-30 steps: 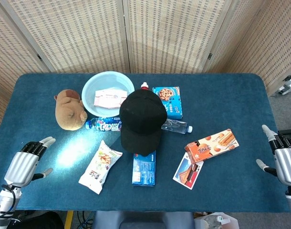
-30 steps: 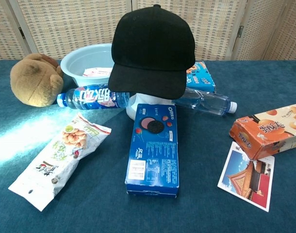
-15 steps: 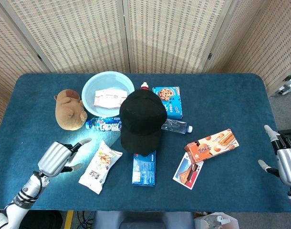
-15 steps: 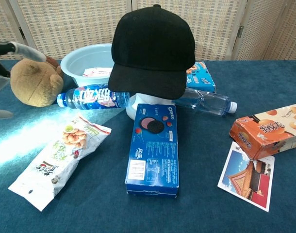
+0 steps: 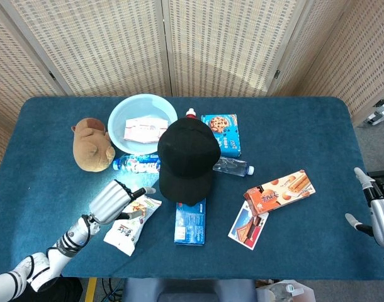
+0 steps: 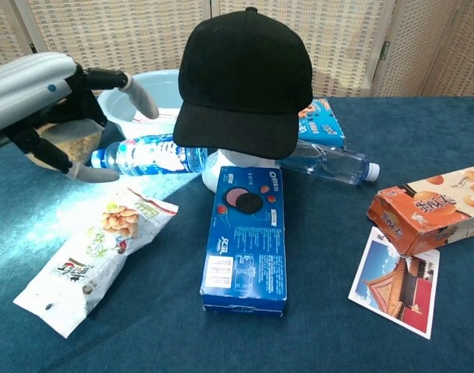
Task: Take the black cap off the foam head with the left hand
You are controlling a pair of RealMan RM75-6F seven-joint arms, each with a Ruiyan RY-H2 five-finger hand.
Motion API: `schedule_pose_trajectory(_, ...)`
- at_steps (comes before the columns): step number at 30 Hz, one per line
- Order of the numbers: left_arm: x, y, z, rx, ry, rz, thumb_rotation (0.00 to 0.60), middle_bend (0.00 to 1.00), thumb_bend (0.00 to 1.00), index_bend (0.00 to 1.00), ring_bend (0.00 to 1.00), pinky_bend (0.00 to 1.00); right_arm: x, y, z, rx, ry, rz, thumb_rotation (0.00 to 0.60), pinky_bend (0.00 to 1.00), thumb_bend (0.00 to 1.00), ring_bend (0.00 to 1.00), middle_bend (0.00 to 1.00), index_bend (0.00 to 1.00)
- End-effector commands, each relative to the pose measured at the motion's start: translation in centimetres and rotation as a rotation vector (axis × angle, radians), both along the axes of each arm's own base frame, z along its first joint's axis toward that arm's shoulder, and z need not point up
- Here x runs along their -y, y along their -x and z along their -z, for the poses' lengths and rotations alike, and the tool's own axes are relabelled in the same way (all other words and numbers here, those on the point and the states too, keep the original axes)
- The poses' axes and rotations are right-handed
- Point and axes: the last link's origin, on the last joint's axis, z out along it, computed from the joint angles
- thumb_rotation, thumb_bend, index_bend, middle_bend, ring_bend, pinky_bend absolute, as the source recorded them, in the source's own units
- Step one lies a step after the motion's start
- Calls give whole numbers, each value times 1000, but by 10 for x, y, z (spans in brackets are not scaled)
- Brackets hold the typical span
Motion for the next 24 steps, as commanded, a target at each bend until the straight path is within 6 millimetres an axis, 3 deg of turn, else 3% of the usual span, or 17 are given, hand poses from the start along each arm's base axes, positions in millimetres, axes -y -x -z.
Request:
schedule_pose_trajectory(1,-6,-7,10,8,1,28,600,1000,105,360,990,1000,0,1,0,0,2,4,600,327,81,220,233,90)
schedule_pose_trajectory(24,-31,-40,50,119,-17,32,600,1000,106,401,994,1000,0,10,-3,-3,5,38,600,327,81,220,233,90)
